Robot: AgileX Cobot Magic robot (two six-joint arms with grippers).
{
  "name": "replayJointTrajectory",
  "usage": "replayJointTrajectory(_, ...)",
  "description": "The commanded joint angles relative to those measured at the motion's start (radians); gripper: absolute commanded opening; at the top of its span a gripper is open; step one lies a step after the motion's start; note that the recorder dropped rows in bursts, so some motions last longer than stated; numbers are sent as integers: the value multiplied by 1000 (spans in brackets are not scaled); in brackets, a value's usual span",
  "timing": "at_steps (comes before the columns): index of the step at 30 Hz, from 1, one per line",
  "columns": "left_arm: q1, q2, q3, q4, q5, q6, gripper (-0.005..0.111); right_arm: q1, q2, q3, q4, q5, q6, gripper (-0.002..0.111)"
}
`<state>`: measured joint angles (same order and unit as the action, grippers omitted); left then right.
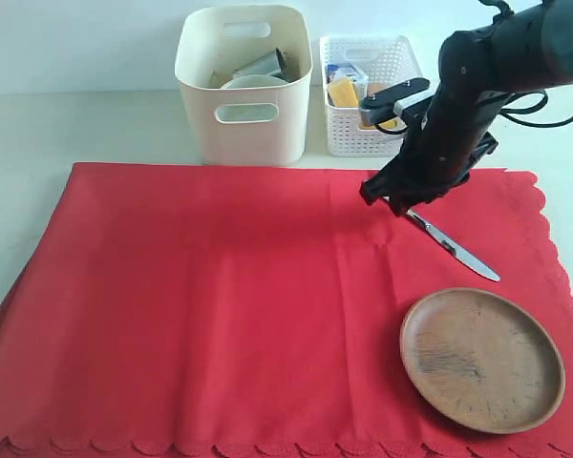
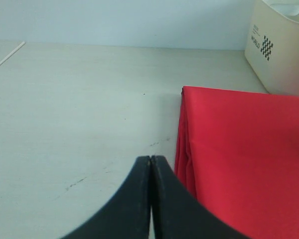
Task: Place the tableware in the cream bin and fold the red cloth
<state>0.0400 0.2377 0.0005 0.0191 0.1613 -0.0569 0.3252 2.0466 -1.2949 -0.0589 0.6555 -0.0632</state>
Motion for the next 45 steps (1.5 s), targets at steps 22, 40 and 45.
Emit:
replayJointTrajectory(22,-1,8,-1,-5,-7,0,1,1,-118,-60,98,34,-102,0)
replayJointTrajectory(40,-1,8,-1,-5,-7,0,1,1,-193,-89,1204,-629,-904,0)
replayJointTrajectory(45,-1,8,-1,-5,-7,0,1,1,-91,-223,1210,-580,-893,0)
